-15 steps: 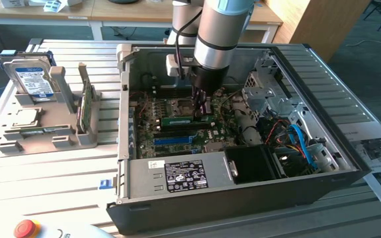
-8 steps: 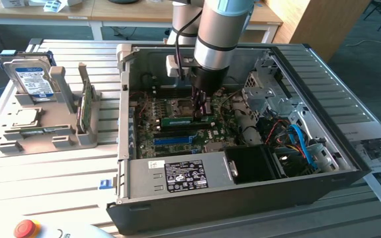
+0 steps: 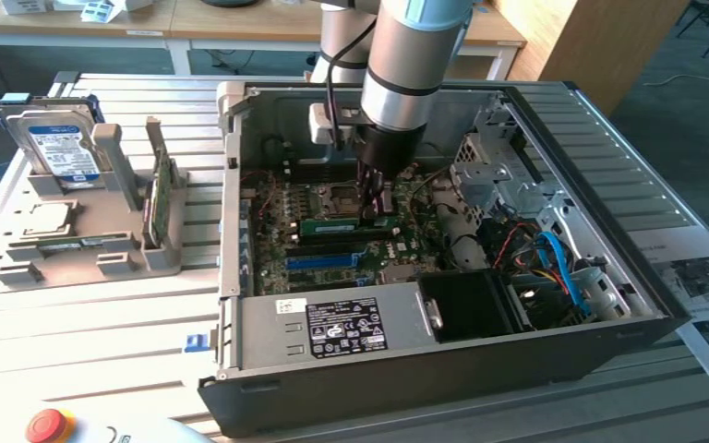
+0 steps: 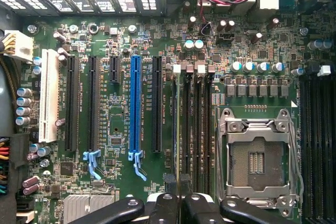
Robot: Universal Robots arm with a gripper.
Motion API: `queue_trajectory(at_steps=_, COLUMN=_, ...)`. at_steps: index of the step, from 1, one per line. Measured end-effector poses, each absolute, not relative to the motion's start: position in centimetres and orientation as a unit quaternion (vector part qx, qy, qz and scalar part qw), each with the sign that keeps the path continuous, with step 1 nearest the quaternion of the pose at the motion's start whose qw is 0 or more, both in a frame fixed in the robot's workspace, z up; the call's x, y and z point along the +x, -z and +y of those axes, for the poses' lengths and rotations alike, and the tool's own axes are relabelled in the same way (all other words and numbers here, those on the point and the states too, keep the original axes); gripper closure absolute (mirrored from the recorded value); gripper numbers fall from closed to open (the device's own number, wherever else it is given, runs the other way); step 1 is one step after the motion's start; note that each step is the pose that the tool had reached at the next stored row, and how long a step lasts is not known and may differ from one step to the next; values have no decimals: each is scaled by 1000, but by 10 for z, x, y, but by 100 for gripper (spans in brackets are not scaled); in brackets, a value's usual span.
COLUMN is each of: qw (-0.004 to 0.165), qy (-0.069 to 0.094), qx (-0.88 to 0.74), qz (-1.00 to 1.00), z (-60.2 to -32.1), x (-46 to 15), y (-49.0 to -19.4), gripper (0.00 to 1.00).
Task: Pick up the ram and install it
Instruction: 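Insert the ram into the slot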
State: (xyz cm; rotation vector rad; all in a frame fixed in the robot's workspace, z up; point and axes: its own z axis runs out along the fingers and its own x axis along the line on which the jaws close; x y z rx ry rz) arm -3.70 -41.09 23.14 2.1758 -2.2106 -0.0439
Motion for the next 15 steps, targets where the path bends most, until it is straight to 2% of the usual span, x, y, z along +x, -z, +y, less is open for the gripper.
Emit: queue_trajectory(at_steps=15, qw=19, qy=15, qx=701, qz=-712, z=-411, x=-37, y=-230, gripper=88)
